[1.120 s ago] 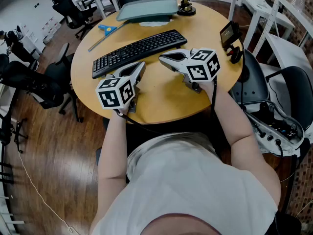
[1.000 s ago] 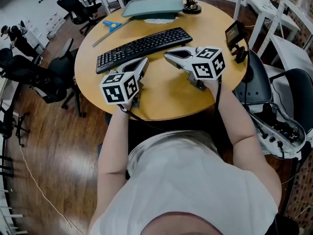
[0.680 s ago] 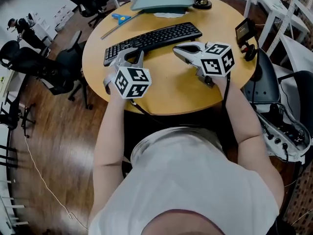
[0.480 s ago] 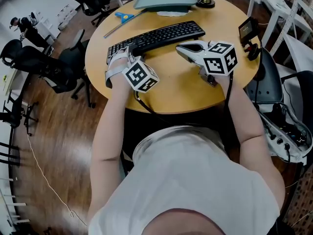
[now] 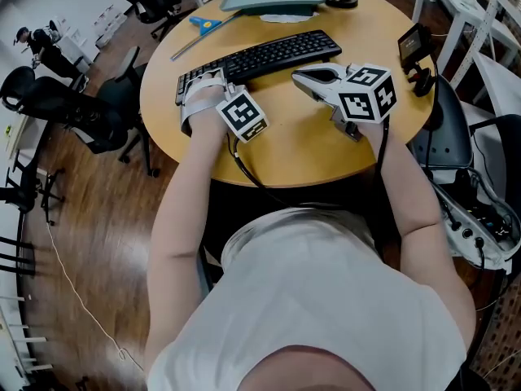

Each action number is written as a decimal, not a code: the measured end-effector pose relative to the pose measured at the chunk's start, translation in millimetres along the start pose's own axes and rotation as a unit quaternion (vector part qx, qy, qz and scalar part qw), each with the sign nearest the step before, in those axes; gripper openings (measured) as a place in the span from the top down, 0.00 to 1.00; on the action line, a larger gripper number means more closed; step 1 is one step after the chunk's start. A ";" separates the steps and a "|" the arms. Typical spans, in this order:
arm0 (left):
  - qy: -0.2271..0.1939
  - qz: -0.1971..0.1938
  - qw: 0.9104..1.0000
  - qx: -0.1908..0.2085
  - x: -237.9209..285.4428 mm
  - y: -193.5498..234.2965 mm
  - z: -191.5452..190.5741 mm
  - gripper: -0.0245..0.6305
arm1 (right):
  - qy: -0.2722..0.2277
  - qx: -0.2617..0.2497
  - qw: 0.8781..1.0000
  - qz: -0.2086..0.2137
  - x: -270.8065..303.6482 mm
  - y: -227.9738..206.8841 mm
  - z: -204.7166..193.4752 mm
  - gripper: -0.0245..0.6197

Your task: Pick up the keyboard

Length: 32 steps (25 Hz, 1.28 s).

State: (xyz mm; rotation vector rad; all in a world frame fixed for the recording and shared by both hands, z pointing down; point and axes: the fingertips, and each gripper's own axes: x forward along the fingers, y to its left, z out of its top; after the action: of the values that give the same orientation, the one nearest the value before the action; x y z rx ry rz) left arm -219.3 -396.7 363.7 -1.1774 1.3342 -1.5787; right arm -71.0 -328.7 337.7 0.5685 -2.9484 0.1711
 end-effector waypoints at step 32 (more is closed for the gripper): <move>-0.041 0.077 0.995 -0.039 -1.8 30.7 6.4 0.83 | -0.001 0.001 1.000 0.000 0.4 0.2 -0.3 0.96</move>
State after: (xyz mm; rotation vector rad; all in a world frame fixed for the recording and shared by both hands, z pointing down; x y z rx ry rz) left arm -213.3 -402.5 333.4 -1.1436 1.4088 -1.3662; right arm -71.3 -328.5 338.1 0.5677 -2.9503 0.1724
